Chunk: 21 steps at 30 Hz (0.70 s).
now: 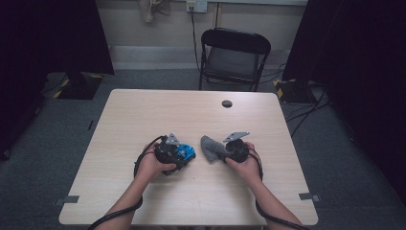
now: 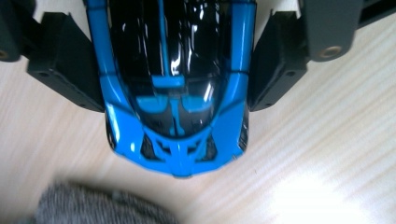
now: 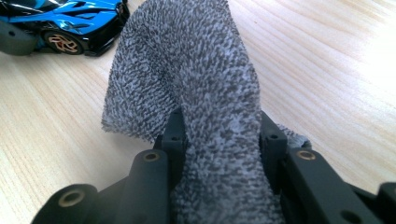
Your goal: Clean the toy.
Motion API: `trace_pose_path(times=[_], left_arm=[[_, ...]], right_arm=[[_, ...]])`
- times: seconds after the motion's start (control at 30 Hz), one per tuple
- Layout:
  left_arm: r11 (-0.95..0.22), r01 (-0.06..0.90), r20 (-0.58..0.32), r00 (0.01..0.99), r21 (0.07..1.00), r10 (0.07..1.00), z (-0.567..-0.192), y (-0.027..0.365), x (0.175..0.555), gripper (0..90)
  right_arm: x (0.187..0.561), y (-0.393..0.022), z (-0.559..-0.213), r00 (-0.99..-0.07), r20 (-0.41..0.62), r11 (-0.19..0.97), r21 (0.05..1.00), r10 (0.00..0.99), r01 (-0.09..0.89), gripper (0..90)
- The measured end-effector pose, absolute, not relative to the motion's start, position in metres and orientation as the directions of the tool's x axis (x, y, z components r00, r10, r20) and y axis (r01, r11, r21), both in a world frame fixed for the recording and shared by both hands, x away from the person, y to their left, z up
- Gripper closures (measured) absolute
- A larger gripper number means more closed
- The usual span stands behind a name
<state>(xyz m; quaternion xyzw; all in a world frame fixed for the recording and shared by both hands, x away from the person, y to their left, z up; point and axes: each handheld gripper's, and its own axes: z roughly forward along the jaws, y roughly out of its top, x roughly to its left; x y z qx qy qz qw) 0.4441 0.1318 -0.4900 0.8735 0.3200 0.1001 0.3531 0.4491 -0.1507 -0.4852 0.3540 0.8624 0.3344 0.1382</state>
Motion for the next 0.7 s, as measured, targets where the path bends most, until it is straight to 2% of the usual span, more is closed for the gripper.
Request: trace_pose_path(times=[0.4,0.47,0.5,0.7], left_arm=[[-0.555,0.485,-0.048,0.780,0.676,0.624,-0.4932,0.1264,0.4525,15.3],[-0.559,0.472,-0.047,0.791,0.682,0.610,-0.4925,0.1255,0.4522,18.0],[-0.570,0.465,-0.037,0.795,0.677,0.605,-0.4919,0.1238,0.4513,23.4],[-0.562,0.492,-0.038,0.774,0.666,0.632,-0.4897,0.1222,0.4500,24.3]], right_arm=[[0.4504,-0.1523,-0.4856,-0.719,0.013,0.525,0.673,0.695,0.520,63.6],[0.4504,-0.1526,-0.4857,-0.719,0.015,0.524,0.674,0.695,0.521,63.6],[0.4504,-0.1526,-0.4857,-0.719,0.016,0.524,0.674,0.695,0.521,63.6],[0.4499,-0.1523,-0.4859,-0.717,0.012,0.523,0.675,0.697,0.520,63.6]])
